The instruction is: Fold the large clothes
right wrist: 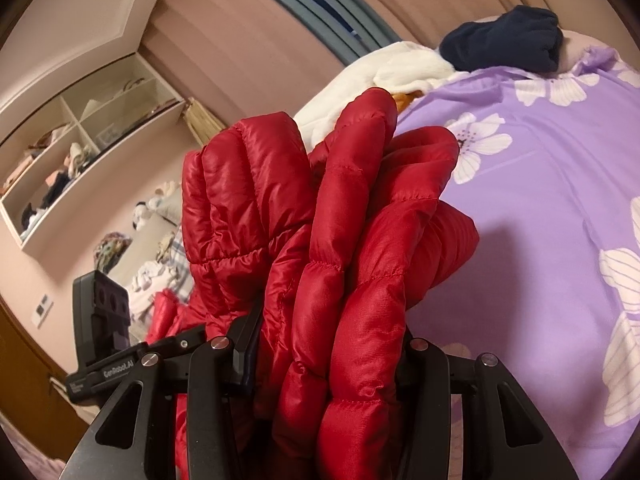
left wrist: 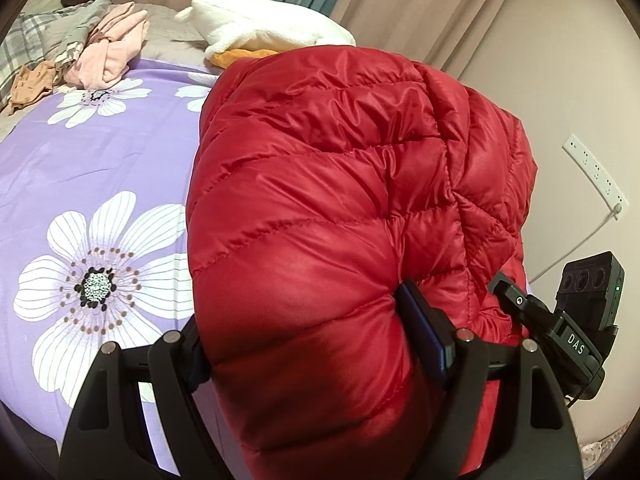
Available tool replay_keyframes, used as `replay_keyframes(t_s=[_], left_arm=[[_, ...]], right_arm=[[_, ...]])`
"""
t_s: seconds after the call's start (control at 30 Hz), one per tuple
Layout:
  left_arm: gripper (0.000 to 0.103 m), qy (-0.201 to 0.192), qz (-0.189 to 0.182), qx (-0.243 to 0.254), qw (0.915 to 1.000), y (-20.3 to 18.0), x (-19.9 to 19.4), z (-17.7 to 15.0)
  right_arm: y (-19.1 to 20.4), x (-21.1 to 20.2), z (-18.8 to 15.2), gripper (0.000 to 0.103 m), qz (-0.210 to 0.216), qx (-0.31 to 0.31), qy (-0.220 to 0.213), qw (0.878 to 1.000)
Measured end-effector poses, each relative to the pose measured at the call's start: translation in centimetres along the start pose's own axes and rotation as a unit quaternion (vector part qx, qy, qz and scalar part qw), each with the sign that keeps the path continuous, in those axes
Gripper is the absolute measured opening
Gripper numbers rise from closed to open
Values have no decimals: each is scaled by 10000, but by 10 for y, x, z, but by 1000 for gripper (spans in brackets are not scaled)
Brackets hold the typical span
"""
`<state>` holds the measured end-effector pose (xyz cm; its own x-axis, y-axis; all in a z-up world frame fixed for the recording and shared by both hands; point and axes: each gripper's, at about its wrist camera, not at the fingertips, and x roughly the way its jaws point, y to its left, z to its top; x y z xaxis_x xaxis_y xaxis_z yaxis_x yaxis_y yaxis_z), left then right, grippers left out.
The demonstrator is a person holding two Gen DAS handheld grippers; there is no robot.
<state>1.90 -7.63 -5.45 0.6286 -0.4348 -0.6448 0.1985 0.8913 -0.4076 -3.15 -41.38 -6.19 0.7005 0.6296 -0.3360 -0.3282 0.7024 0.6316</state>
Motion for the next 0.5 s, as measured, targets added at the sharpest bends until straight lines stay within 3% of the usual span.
replay_keyframes(t_s=[0.5], left_arm=[[80,-184,52,-206,9996,3,-16,-7]], right_arm=[[24,21,6,47,121,-236,158,9995]])
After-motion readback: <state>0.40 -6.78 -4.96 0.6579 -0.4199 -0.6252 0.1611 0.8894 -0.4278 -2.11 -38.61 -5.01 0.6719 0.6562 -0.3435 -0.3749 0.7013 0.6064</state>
